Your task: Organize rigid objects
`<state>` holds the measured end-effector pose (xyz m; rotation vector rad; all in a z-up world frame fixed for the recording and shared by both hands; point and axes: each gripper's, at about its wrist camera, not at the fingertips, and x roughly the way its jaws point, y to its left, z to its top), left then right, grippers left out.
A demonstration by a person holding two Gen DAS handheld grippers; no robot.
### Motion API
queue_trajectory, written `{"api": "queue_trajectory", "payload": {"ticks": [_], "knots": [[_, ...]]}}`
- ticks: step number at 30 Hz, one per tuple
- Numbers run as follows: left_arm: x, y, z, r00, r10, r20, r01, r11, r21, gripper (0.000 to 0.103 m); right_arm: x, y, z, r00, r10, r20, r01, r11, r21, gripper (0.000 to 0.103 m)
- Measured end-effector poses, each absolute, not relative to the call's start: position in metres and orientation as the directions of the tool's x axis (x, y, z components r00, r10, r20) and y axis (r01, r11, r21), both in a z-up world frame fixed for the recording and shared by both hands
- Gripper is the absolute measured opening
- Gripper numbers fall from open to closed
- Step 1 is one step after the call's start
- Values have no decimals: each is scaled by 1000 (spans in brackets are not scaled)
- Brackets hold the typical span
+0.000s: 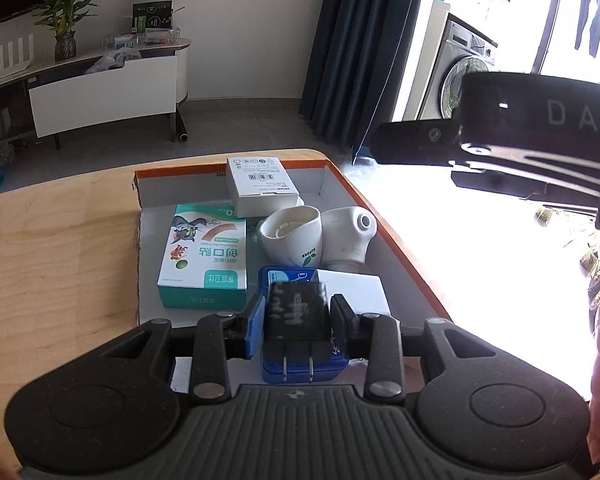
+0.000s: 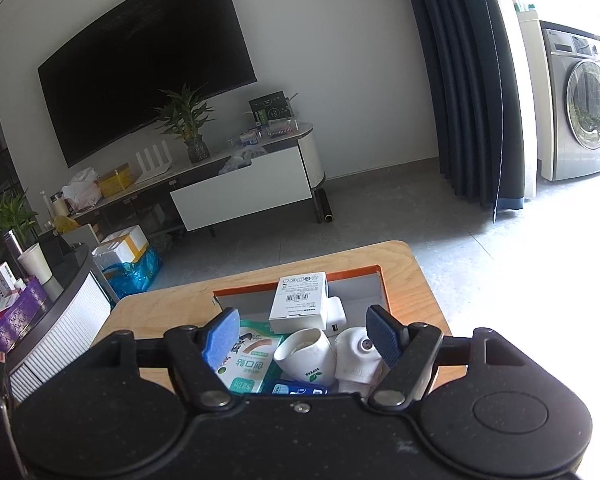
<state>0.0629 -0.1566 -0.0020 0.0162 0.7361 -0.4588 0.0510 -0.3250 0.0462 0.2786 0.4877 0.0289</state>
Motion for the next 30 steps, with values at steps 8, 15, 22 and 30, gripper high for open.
{"api": "queue_trajectory", "payload": {"ticks": [8,15,22,30], "knots": [[58,-151,6,669,-361,-649,373,919,-127,65,37,-316,49,889,78,-451,40,968,247,88],[44,-142,17,702,-309,-642,325,941,-97,95,23,-310,47,887,60,-458,53,972,229,92],[22,-135,26,720,-241,-651,263,963,-67,103,-6,-311,41,878,62,-475,60,969,239,92],[-4,-133,22,718,-186,-671,218,975,-37,103,-43,-308,32,875,63,-481,60,970,236,92]]}}
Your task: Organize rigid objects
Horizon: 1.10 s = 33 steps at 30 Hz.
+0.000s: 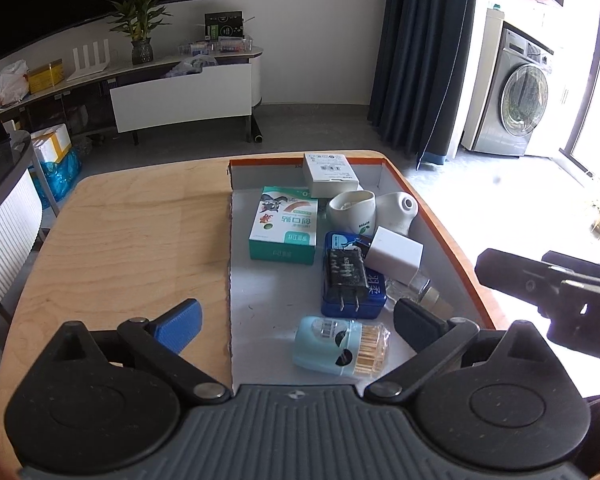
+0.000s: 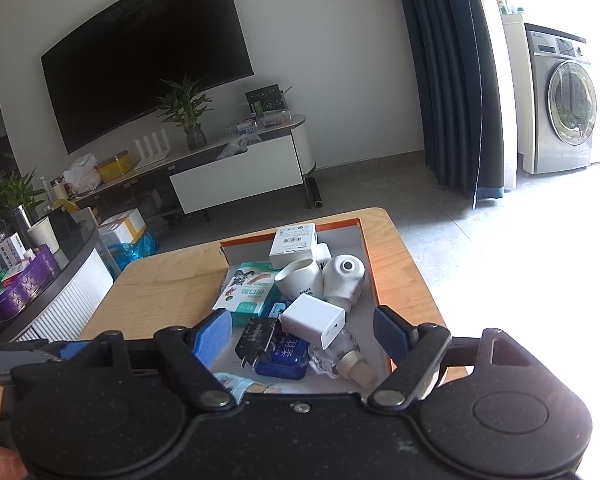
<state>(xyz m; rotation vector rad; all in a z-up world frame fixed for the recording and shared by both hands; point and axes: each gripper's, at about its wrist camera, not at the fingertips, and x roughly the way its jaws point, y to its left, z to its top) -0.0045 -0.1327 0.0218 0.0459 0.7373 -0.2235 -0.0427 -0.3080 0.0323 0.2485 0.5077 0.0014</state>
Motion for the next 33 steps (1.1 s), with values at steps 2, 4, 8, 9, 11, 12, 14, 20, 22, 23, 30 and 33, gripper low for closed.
{"api": "queue_trajectory", "payload": {"ticks": [2,4,8,9,11,12,14,20,22,23,30,33], "knots": [[-8,-133,19,715,-169,-678,207,978,-25,103,-50,-305,28,872,52,-486,69,972,227,93],[-15,-132,15,712,-159,-684,201,979,-19,103,-56,-304,24,871,40,-490,82,971,226,97],[-22,-126,11,710,-158,-687,176,983,-45,103,-65,-303,18,859,21,-511,96,975,202,97],[-24,-125,10,709,-154,-688,168,985,-47,103,-67,-302,17,855,12,-519,103,976,192,97],[-25,-124,8,709,-144,-691,157,987,-44,103,-71,-303,13,849,10,-529,105,977,187,97],[-28,-124,7,710,-138,-690,153,987,-40,103,-72,-302,13,845,19,-534,98,977,189,97],[-31,-124,6,710,-133,-691,150,988,-36,103,-74,-301,10,839,24,-544,91,979,182,97],[-38,-124,6,710,-142,-689,158,987,-40,103,-77,-295,6,822,31,-568,72,985,158,97],[-39,-124,7,712,-145,-687,158,986,-44,103,-79,-294,5,823,37,-567,66,985,159,97],[-39,-123,7,714,-145,-685,158,986,-44,103,-81,-294,6,823,38,-567,64,985,159,97],[-39,-122,7,718,-141,-682,149,988,-48,103,-82,-291,7,823,47,-566,55,985,161,97],[-39,-122,7,719,-142,-680,147,988,-51,103,-82,-290,7,820,49,-570,51,986,158,97]]}}
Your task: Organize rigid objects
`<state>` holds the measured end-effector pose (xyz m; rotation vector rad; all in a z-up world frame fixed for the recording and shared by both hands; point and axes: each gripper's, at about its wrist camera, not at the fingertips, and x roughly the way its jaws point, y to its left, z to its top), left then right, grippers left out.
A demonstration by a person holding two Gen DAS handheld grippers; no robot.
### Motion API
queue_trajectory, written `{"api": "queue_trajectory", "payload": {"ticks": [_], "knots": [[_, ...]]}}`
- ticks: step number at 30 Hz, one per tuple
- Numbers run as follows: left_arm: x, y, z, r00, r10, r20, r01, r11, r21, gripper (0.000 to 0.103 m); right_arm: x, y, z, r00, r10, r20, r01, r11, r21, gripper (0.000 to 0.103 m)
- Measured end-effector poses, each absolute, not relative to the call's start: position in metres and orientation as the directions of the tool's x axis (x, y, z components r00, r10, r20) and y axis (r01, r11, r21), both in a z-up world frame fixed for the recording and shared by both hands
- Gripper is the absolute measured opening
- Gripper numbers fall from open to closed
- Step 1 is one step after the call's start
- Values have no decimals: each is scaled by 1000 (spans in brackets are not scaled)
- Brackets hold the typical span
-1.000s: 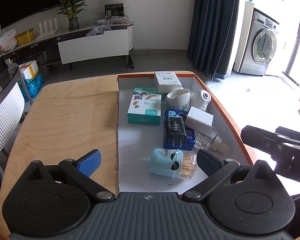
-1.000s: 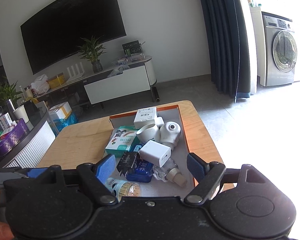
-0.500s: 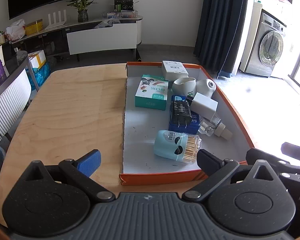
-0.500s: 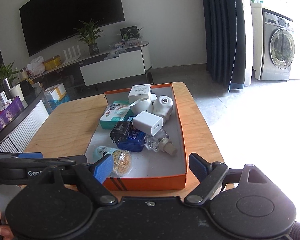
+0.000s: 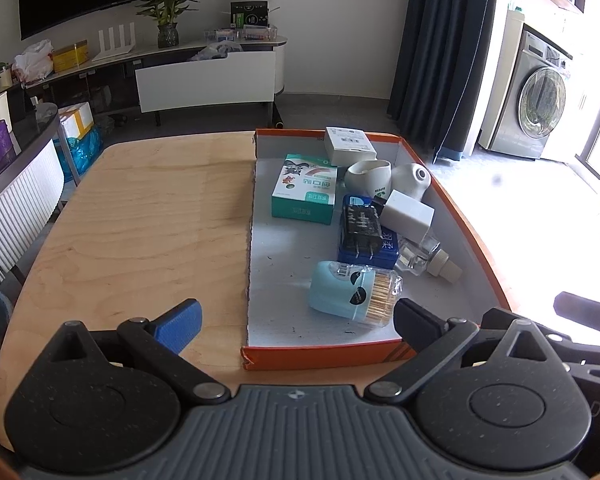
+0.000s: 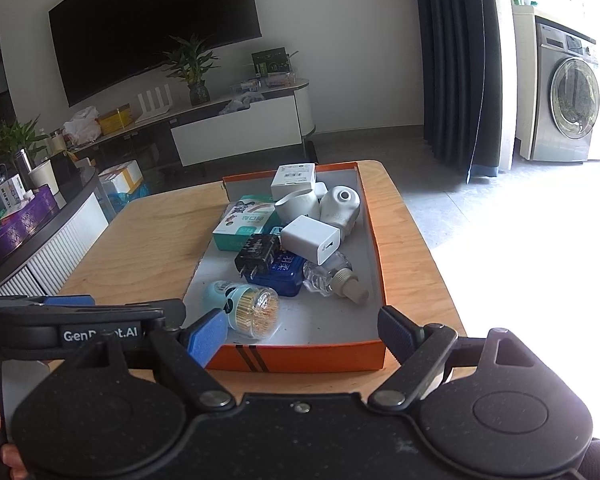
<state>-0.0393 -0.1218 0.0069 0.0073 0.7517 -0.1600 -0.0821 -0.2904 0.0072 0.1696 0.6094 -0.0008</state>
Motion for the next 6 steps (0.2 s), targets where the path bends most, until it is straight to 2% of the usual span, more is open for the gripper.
{"api": "queue_trajectory", "payload": {"ticks": [6], "knots": [[-38,-120,6,715,-130,-687,136,990,-46,103,-80,-291,7,816,50,-576,47,987,154,97]]}}
